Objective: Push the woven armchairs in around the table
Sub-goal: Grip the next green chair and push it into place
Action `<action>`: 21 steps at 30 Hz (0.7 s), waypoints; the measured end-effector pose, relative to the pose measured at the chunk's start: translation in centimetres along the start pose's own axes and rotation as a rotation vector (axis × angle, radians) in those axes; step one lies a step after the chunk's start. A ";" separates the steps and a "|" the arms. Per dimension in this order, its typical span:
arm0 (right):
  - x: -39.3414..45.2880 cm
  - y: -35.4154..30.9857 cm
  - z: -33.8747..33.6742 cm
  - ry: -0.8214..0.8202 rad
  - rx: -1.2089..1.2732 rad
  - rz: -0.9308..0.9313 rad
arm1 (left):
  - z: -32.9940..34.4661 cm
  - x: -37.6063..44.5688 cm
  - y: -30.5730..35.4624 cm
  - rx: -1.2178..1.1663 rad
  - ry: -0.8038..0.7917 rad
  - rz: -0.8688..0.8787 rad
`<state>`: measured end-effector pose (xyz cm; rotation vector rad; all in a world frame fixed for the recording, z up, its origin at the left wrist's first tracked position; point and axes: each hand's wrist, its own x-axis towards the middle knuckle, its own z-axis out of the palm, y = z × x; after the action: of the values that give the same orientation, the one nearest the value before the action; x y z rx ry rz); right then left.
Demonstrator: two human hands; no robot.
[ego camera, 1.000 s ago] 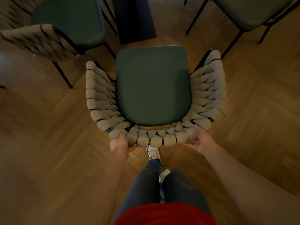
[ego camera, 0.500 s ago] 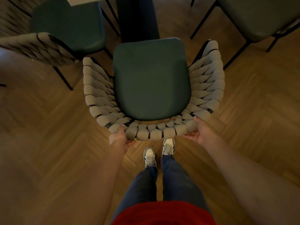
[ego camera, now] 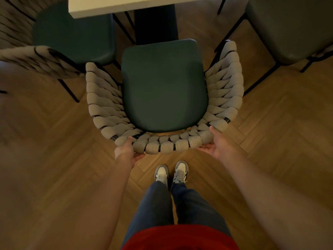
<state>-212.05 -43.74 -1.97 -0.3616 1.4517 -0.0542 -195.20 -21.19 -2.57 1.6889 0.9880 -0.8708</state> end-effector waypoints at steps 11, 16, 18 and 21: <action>0.4 -1.2 1.4 0.041 -0.062 -0.012 | 0.4 0.1 1.3 0.124 -0.043 0.011; -0.3 -0.5 1.6 0.055 -0.059 -0.039 | -0.2 -0.1 1.7 0.168 -0.104 0.016; -0.4 -0.3 1.6 0.056 -0.043 -0.051 | -0.6 -0.2 1.7 0.199 -0.113 0.017; -1.0 0.0 1.4 0.057 -0.040 -0.068 | -1.4 -0.3 2.0 0.261 -0.106 0.030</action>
<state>-210.78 -43.21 -0.88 -0.4453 1.4982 -0.0907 -193.39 -20.32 -1.20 1.8491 0.8017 -1.0958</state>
